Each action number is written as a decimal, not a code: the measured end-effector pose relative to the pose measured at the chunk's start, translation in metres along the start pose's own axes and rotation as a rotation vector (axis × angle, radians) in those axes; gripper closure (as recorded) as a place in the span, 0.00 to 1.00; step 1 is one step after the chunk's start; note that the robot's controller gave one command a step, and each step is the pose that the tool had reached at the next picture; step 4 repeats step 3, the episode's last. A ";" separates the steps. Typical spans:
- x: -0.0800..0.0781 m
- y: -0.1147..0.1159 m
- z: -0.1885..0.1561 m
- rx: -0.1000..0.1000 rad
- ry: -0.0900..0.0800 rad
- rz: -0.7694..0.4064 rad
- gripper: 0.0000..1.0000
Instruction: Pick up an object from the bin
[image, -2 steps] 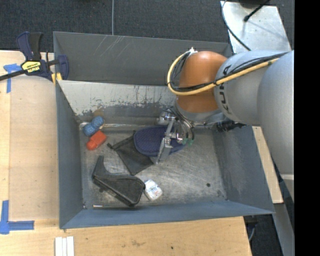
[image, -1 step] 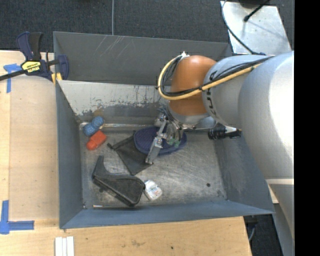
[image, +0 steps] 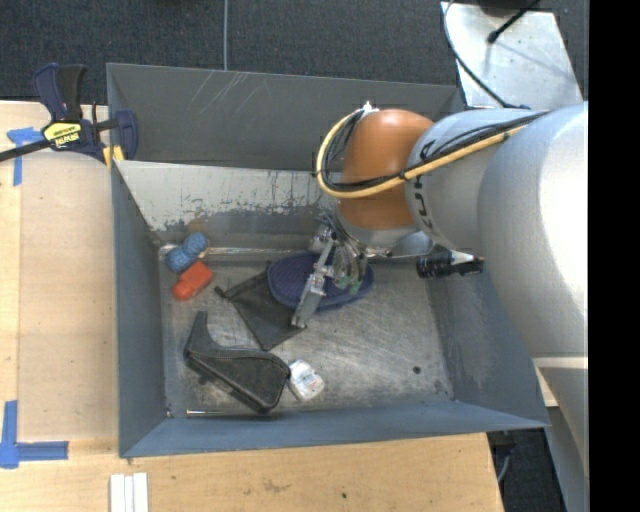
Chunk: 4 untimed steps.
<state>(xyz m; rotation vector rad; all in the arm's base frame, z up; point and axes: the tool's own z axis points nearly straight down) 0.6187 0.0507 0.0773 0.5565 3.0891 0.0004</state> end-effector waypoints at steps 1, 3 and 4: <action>-0.003 0.000 -0.002 -0.003 -0.011 0.001 1.00; -0.009 0.001 -0.127 -0.004 -0.008 -0.004 1.00; -0.009 0.001 -0.127 -0.004 -0.008 -0.004 1.00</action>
Offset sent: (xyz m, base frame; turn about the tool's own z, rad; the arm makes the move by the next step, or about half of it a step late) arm 0.0000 0.0000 0.0000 0.0000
